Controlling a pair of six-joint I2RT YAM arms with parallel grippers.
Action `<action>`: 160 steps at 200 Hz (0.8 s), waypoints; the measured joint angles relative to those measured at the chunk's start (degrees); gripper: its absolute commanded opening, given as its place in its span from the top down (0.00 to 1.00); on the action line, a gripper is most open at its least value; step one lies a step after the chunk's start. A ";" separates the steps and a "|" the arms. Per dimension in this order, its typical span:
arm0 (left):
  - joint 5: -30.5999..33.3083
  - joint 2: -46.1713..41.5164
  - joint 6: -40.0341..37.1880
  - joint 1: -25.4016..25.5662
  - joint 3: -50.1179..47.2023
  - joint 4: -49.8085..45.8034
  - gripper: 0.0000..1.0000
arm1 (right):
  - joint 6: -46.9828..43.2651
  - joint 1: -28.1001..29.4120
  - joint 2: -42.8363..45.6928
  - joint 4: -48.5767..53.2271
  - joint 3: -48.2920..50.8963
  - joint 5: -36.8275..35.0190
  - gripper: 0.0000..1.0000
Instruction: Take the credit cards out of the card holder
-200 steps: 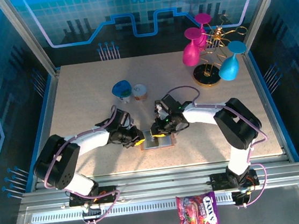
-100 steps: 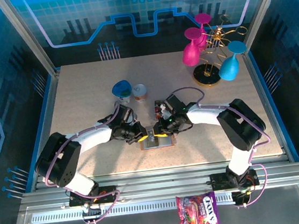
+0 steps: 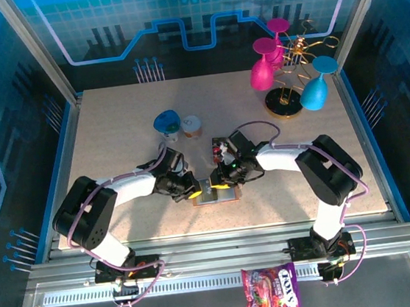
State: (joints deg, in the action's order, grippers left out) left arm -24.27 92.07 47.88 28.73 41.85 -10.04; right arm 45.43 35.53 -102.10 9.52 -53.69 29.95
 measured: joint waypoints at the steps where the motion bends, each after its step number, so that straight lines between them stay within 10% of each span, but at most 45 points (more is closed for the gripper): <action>1: 0.00 0.00 0.00 0.00 -0.02 0.00 0.90 | 0.00 0.00 0.00 -0.07 0.02 0.02 0.73; 160: -0.46 0.48 -0.26 0.00 -0.33 1.36 0.93 | 2.62 -0.76 -1.42 -6.54 4.20 2.69 0.77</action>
State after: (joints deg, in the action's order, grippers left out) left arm -24.73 92.55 47.62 28.73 41.52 -8.69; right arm 48.05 34.76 -103.53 2.98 -49.50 32.64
